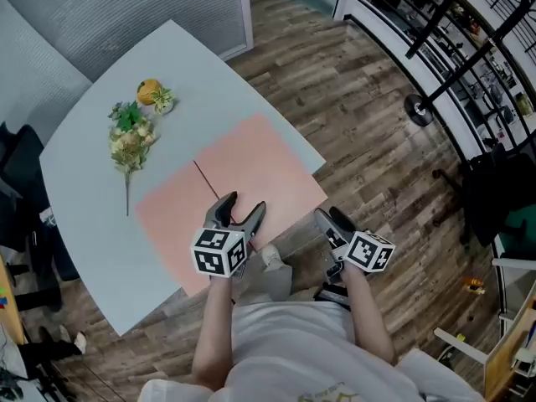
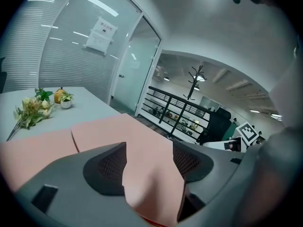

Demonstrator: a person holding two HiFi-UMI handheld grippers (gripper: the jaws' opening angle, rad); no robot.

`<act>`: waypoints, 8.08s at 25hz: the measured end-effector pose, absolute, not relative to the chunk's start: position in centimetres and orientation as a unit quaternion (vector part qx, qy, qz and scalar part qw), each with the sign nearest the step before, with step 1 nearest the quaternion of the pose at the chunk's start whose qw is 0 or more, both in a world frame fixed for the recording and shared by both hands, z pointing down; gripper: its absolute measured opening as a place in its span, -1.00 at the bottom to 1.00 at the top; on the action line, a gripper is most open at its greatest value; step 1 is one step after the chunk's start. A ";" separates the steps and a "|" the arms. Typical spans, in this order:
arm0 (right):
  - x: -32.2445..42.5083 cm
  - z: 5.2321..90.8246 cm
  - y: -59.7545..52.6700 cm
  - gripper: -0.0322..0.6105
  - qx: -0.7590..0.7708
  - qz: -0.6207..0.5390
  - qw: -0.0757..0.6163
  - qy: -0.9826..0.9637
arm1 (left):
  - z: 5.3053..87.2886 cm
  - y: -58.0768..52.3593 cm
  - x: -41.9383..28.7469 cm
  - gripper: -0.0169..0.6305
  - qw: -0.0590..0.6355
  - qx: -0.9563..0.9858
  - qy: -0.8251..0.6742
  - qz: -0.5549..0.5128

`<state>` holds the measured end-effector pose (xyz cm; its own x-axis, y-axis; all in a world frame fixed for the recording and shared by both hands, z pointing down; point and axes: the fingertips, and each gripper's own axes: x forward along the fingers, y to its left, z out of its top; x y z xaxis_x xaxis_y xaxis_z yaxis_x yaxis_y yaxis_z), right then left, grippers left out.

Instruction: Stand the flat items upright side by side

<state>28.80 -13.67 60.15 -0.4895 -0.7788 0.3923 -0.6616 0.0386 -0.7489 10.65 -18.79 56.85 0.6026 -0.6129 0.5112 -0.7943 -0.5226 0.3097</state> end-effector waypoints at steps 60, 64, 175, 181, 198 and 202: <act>26.6 67.8 -17.3 0.11 -0.339 -0.646 0.165 0.664 | 64.0 -21.1 11.9 -0.05 0.243 0.806 -0.413 0.348; 26.7 67.4 -17.5 0.11 -0.339 -0.643 0.157 0.668 | 63.9 -21.3 11.9 -0.05 0.242 0.805 -0.416 0.348; 20.9 50.3 -15.1 0.06 -0.407 -0.045 -0.222 0.885 | 55.6 -18.7 10.9 -0.05 0.396 0.822 -0.409 -0.006; 21.2 49.9 -14.9 0.06 -0.399 -0.061 -0.197 0.894 | 55.8 -18.0 10.3 -0.06 0.396 0.809 -0.434 -0.016; 23.7 45.2 -13.5 0.10 -0.356 -0.094 -0.122 0.922 | 54.9 -17.5 8.6 -0.05 0.378 0.778 -0.499 -0.048; 23.4 43.1 -13.6 0.09 -0.328 -0.108 -0.093 0.934 | 54.0 -17.8 7.2 -0.06 0.369 0.771 -0.517 -0.057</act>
<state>23.39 -13.62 43.12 -0.7673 -0.5925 0.2453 -0.6328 0.7615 -0.1401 7.25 -17.76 54.04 0.4592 -0.8383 0.2938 -0.7547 -0.1938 0.6267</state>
